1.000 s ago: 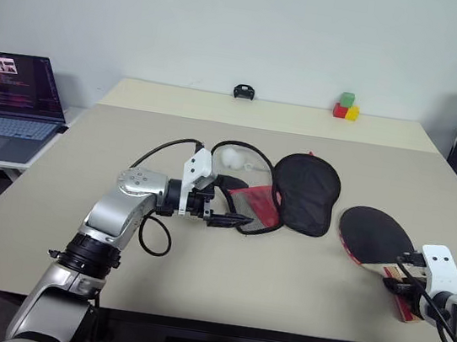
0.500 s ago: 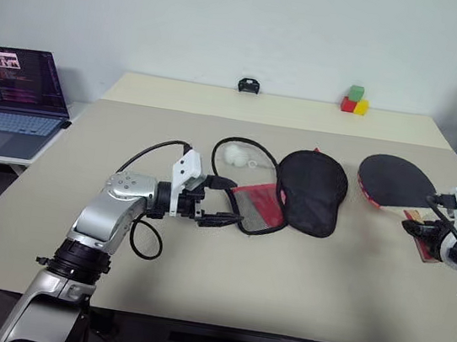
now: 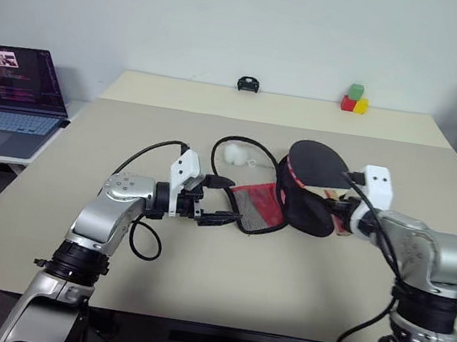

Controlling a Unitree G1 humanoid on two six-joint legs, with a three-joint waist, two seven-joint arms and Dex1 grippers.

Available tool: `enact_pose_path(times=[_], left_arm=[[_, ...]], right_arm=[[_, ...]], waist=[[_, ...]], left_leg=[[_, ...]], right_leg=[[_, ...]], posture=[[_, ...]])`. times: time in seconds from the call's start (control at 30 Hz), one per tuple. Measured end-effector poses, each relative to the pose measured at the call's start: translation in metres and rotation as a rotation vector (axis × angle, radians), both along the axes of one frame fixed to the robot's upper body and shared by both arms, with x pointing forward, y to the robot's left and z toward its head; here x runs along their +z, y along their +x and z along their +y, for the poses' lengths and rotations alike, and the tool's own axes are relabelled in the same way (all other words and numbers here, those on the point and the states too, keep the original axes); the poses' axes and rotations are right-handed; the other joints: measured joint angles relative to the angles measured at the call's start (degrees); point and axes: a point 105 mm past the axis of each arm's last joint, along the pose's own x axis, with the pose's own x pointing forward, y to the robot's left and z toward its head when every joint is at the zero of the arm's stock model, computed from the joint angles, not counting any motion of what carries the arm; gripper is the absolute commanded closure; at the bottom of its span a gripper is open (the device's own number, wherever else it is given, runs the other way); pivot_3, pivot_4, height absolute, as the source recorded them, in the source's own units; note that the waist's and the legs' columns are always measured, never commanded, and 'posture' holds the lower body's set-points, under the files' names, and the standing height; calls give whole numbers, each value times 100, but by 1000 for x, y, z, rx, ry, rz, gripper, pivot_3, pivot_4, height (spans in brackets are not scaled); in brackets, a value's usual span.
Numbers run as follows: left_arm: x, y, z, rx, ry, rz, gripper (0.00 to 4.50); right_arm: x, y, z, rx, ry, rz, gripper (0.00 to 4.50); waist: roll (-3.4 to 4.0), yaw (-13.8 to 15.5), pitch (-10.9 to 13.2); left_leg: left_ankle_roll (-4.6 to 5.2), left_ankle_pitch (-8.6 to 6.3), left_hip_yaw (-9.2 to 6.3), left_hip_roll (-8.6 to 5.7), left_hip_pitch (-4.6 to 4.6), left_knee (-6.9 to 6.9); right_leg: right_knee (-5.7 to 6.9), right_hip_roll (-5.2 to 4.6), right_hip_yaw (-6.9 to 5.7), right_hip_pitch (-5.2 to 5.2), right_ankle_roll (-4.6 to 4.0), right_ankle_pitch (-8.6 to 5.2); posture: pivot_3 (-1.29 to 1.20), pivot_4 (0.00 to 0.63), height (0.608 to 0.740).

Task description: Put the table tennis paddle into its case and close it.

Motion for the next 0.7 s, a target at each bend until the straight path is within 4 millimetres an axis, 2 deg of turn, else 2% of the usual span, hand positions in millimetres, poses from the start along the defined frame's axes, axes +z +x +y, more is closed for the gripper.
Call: enact_pose_path(times=[0.2,0.53,0.7], left_arm=[[1,0,2,4,1,-4,179],[2,1,4,11,1,-8,179],[2,0,4,12,1,-7,179]], right_arm=[[-11,22,20,-42,-1,-3,3387],[-30,39,17,-129,-49,-8,3387],[-30,41,13,-161,-68,-19,3387]], waist=[[0,-34,0],[0,-48,0],[0,-47,0]], left_leg=[[-20,12,13,0,-2,-3],[-21,12,28,2,-12,-3],[-21,13,28,2,-10,-1]], right_leg=[[13,3,11,-22,-1,0],[37,3,21,-48,-1,0],[46,3,22,-50,-1,0]], posture=[[0,150,740],[0,150,740],[0,150,740]])
